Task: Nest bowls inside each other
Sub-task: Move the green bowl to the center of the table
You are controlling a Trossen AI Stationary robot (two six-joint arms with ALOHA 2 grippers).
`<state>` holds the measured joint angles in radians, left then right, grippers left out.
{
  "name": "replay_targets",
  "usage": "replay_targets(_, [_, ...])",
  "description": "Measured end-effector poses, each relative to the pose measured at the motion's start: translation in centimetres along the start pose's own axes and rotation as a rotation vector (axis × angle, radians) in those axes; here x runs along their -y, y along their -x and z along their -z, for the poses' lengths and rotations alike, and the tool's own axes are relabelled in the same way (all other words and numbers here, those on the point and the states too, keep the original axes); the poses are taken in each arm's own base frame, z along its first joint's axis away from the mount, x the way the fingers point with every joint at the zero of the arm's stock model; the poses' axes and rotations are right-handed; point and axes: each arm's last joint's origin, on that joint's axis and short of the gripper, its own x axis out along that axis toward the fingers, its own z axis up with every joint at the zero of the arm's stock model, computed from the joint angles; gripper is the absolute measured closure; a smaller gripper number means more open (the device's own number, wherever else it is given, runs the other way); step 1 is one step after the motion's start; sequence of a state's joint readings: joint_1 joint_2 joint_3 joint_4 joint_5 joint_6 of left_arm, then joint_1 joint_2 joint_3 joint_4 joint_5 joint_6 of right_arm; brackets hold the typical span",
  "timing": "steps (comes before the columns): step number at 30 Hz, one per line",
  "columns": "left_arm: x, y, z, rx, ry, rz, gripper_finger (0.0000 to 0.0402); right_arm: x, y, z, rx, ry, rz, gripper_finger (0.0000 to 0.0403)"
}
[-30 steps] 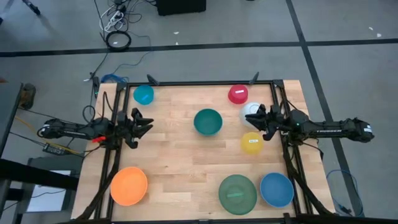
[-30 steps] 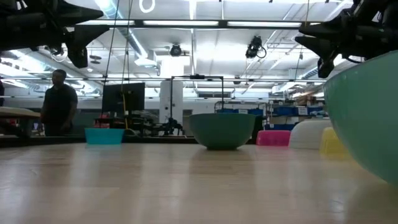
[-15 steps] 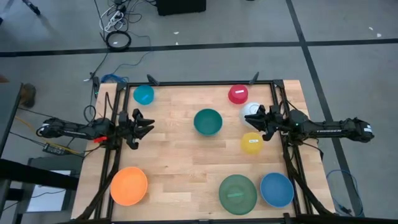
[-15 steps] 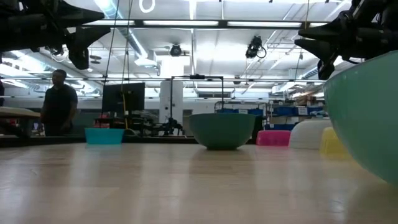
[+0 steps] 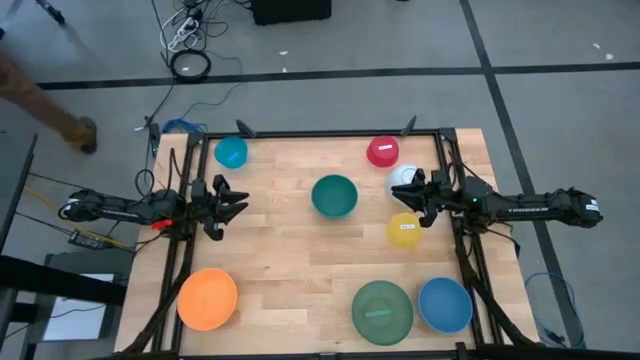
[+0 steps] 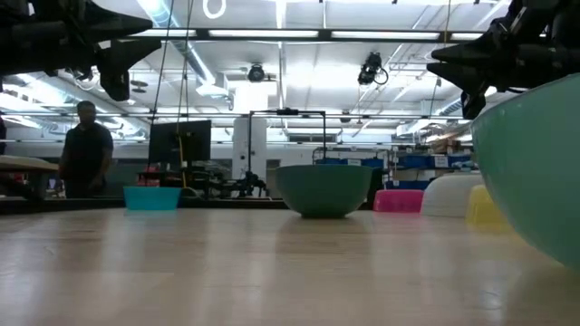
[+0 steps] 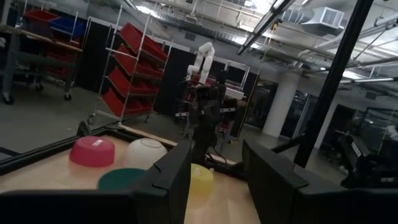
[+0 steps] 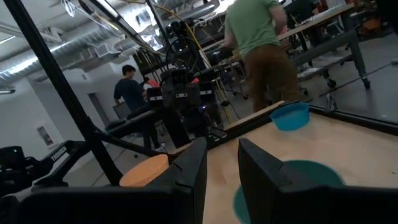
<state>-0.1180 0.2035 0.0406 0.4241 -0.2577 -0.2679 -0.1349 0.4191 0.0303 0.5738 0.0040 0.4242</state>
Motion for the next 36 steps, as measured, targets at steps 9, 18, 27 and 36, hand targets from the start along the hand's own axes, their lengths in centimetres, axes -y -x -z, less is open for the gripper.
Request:
replay_targets(9, [0.0,0.0,0.0,0.003,0.000,0.001,0.0249,0.2,0.0,0.5,-0.049,0.001,0.022,0.0322])
replay_targets(18, [0.1,0.0,0.1,-0.021,0.049,0.030,0.0249,1.1,-0.4,1.5,-0.164,-0.027,0.064,0.0307])
replay_targets(27, [-0.1,0.0,0.6,-0.067,0.024,0.016,0.0249,1.1,-3.9,-0.9,-0.305,-0.008,0.016,0.0270])
replay_targets(36, [-0.1,0.0,0.6,-0.067,0.004,0.013,0.0249,-0.9,-11.5,-2.3,-0.507,-0.005,-0.148,0.0254])
